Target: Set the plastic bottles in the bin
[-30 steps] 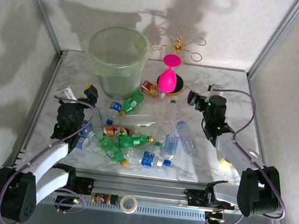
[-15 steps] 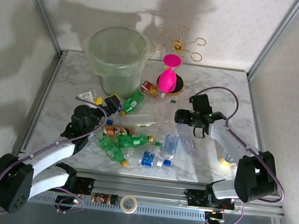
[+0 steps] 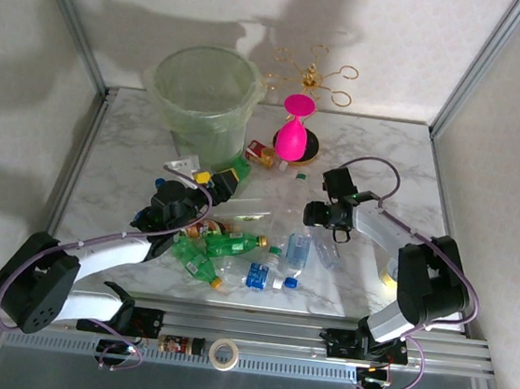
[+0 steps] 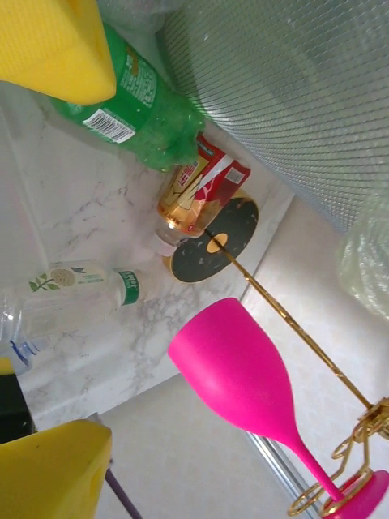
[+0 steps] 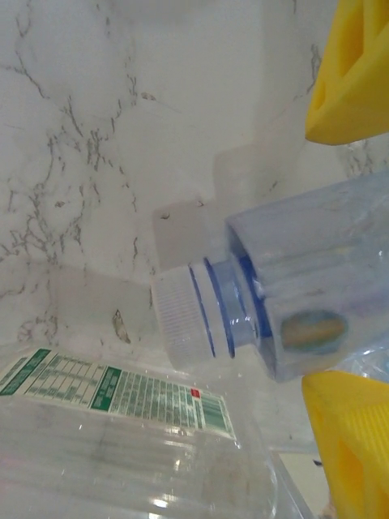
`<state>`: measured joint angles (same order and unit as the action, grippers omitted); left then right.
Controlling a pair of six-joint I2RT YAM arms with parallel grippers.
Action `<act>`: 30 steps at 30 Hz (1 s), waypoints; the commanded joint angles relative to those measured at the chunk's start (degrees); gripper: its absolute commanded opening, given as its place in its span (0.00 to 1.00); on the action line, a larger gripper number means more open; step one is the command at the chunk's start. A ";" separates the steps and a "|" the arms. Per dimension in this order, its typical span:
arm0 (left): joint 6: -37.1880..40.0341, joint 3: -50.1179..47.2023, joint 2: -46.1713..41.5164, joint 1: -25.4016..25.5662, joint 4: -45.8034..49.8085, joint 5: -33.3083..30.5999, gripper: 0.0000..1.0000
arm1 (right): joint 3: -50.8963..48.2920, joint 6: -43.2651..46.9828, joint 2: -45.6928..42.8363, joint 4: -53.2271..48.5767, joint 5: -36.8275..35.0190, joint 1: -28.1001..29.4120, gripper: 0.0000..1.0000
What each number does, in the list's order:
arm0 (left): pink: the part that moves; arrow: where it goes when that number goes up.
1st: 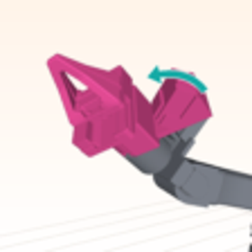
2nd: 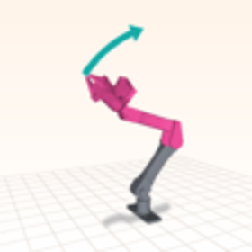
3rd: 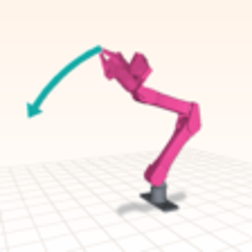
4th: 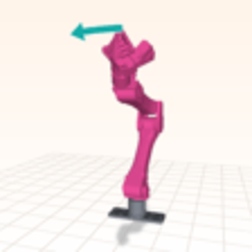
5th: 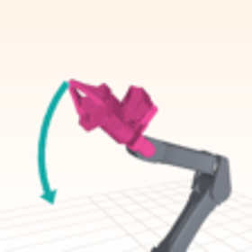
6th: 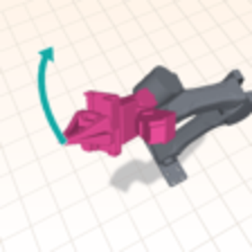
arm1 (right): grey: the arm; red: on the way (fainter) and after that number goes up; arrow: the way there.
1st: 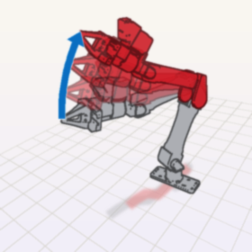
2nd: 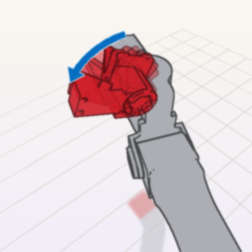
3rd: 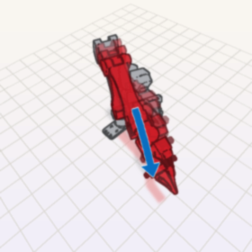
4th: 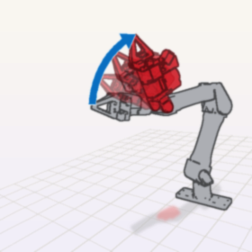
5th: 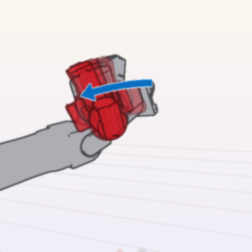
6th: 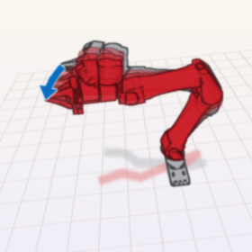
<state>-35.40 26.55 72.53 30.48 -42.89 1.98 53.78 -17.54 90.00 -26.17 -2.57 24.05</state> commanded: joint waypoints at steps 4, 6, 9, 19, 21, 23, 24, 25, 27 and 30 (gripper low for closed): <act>1.62 3.59 0.07 1.07 2.11 -1.22 1.00 | -1.72 1.10 2.61 1.61 -2.40 0.44 0.72; 1.90 3.72 -0.08 1.12 2.03 -1.52 1.00 | -1.75 1.02 3.20 1.84 -2.39 0.46 0.71; 2.00 4.11 -0.13 1.17 2.20 -1.70 0.99 | -2.01 0.61 3.52 2.00 -2.81 0.40 0.70; 4.32 7.00 -0.81 1.34 4.31 4.87 1.00 | -0.46 -0.44 -3.28 1.15 -4.21 -0.22 0.48; 4.86 8.35 -0.74 1.51 4.37 8.46 1.00 | 1.42 -0.52 -6.12 0.91 -3.15 -0.39 0.48; 5.06 9.25 -0.64 1.90 3.43 11.59 1.00 | 3.46 -0.30 -8.57 1.35 -1.02 -0.38 0.47; 5.10 9.72 -0.59 2.19 2.90 12.98 1.00 | 4.41 -0.30 -9.64 1.95 0.29 -0.41 0.47; 5.32 10.21 -0.48 2.62 2.37 14.43 1.00 | 5.26 -0.46 -10.59 2.95 1.21 -0.40 0.47; 5.97 11.47 -0.14 3.62 2.18 16.45 0.99 | 6.84 -1.83 -12.00 5.36 3.42 -0.41 0.47; 8.06 13.62 0.45 5.70 3.63 18.46 0.99 | 7.36 -5.13 -14.17 12.60 9.39 -0.41 0.46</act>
<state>-30.15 37.17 72.93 34.48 -38.81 15.16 59.86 -19.33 77.65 -19.86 0.40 23.88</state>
